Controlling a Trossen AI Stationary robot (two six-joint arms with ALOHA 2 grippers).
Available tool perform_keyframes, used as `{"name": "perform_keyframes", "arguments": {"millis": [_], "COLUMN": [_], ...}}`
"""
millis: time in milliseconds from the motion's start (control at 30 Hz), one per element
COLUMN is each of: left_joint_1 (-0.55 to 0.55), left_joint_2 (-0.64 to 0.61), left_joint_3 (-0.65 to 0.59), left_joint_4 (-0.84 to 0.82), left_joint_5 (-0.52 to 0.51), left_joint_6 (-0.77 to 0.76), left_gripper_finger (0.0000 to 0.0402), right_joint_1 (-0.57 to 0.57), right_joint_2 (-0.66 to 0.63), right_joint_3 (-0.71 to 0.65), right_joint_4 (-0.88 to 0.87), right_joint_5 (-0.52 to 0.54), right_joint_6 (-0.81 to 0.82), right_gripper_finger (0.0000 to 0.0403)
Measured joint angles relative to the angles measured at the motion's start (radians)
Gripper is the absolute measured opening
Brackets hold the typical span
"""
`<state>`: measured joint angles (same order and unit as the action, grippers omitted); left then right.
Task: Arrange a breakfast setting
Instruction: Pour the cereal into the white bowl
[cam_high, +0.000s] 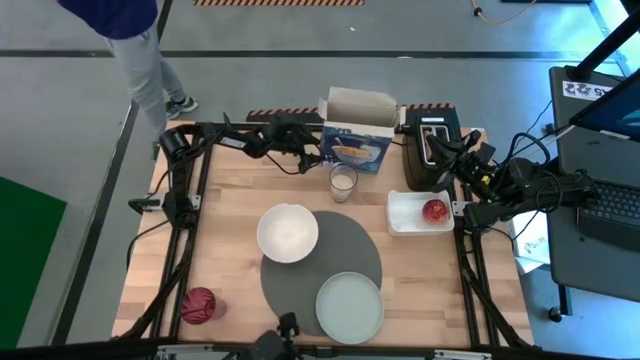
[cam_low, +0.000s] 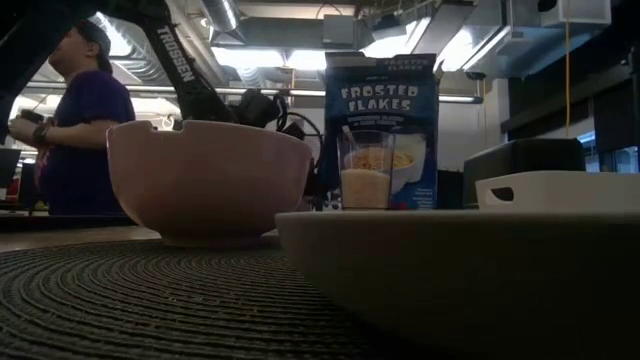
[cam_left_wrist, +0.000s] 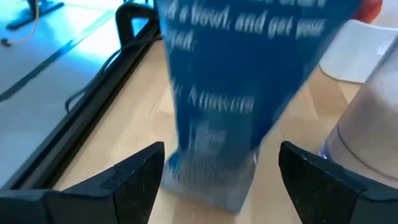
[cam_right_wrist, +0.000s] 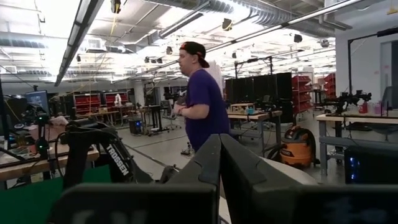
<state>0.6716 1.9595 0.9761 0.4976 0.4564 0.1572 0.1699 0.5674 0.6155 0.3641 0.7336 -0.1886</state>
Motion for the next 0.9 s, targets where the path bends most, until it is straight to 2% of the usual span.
{"name": "perform_keyframes", "arguments": {"millis": [233,567,900], "left_joint_1": [-0.025,-0.069,-0.104], "left_joint_2": [0.058,0.059,0.059], "left_joint_3": [0.067,0.074,0.074], "left_joint_4": [-0.007,0.028,0.037], "left_joint_5": [-0.001,0.001,-0.102], "left_joint_6": [-0.042,-0.043,-0.051], "left_gripper_finger": [0.0303,0.0288,0.0281], "right_joint_1": [0.000,0.000,0.000], "right_joint_2": [0.000,0.000,0.000], "right_joint_3": [0.000,0.000,0.000], "right_joint_4": [0.000,0.004,0.011], "right_joint_5": [0.000,-0.001,-0.001], "right_joint_6": [0.000,0.001,0.013], "right_gripper_finger": [0.0010,0.0010,0.0010]}}
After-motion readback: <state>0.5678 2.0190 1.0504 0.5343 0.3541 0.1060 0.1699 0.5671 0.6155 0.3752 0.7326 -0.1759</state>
